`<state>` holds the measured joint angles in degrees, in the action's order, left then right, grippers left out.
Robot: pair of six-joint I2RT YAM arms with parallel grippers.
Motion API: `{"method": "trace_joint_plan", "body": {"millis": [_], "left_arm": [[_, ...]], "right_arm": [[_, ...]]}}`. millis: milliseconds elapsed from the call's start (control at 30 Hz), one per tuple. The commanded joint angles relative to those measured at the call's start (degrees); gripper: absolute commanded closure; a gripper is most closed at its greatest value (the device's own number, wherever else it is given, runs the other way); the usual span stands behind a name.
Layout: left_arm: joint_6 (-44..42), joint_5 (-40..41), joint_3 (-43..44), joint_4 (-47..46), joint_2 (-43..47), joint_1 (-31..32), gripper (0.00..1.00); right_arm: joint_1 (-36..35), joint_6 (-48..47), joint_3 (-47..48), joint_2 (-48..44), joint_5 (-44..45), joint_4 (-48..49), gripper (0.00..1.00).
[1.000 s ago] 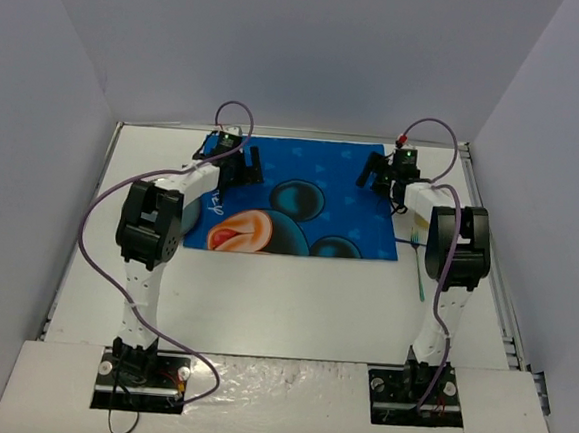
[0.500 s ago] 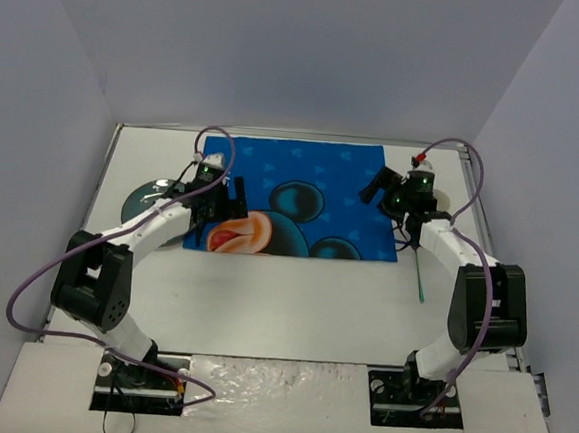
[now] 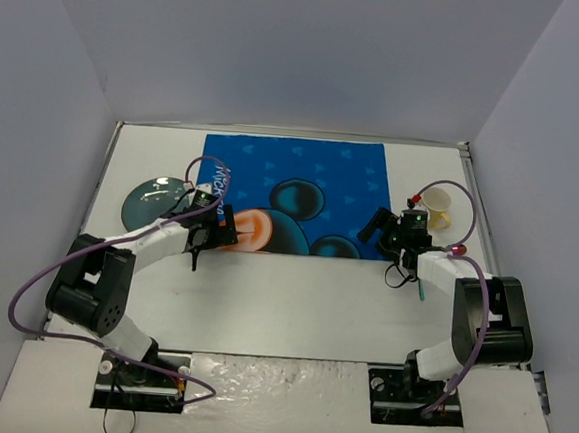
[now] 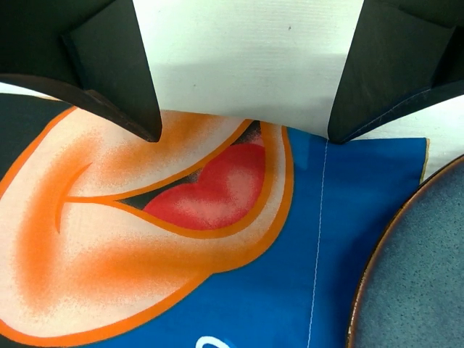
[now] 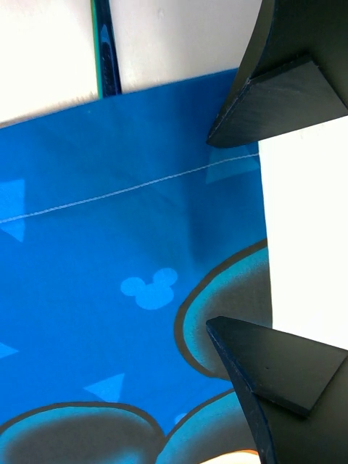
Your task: Set the dinner table for one person
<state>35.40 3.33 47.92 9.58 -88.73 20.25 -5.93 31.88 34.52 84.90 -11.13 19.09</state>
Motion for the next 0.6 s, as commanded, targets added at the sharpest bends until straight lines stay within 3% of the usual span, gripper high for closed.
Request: {"method": "trace_joint_plan", "body": {"millis": [0,300,567], "left_arm": [[1.64,2.02,1.10,-1.92,3.10,0.23,0.03],[0.12,0.45,9.23,2.95,12.03,0.75,0.03],[1.87,-1.45,6.70,-1.64,4.67,0.72,0.03]], "right_arm": [[0.74,0.09,-1.00,-0.53,2.38,2.79,0.00],[0.74,-1.82,-0.59,-1.14,2.08,1.70,0.00],[0.80,-1.47,-0.96,-0.91,2.01,2.23,0.00]]}}
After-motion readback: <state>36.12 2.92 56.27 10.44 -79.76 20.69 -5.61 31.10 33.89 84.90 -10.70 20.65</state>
